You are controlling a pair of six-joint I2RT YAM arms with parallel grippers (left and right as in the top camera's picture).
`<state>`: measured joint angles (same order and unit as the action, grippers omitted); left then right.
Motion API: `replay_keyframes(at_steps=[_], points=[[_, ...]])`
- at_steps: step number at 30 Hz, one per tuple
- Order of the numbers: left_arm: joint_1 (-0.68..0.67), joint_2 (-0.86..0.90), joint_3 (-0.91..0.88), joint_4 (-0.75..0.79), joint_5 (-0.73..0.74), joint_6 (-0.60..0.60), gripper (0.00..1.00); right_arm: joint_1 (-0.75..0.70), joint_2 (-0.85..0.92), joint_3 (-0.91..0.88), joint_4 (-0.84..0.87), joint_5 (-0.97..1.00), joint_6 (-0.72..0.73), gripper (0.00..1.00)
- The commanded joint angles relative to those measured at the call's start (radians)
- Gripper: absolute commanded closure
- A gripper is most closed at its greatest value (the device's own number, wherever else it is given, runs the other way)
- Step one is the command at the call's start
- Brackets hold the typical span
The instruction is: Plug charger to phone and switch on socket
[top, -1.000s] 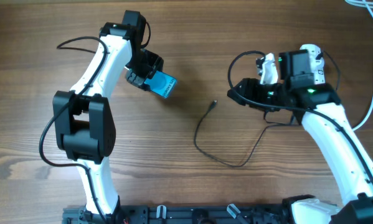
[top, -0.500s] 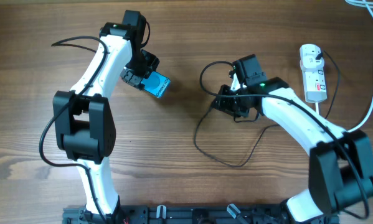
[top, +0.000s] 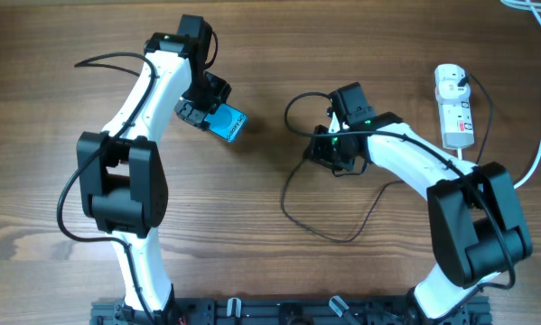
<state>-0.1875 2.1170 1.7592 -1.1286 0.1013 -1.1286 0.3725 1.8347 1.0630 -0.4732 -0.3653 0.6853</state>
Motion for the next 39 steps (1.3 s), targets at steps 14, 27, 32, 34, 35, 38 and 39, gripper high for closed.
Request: replay_keyframes(at_steps=[14,27,32,34,35,38,39], points=[[0.006,0.005,0.027,-0.009,0.204,-0.092,0.96,0.013,0.019,0.016,0.354,-0.327,0.07,0.72],[0.006,0.005,0.027,-0.009,0.302,-0.092,0.96,0.061,0.019,0.016,0.459,-0.351,0.103,0.7],[0.006,0.005,0.027,-0.006,0.31,-0.119,0.96,0.068,0.019,0.016,0.515,-0.369,0.105,0.7],[0.002,0.005,0.027,-0.01,0.334,-0.118,0.96,0.074,0.019,0.016,0.518,-0.349,0.121,0.7],[-0.002,0.005,0.027,-0.012,0.341,-0.118,0.96,0.079,0.019,0.016,0.518,-0.338,0.127,0.7],[-0.031,0.005,0.027,-0.013,0.355,-0.118,0.96,0.1,0.019,0.016,0.518,-0.294,0.127,0.7],[-0.046,0.005,0.027,-0.014,0.355,-0.118,0.96,0.109,0.019,0.016,0.517,-0.275,0.127,0.7]])
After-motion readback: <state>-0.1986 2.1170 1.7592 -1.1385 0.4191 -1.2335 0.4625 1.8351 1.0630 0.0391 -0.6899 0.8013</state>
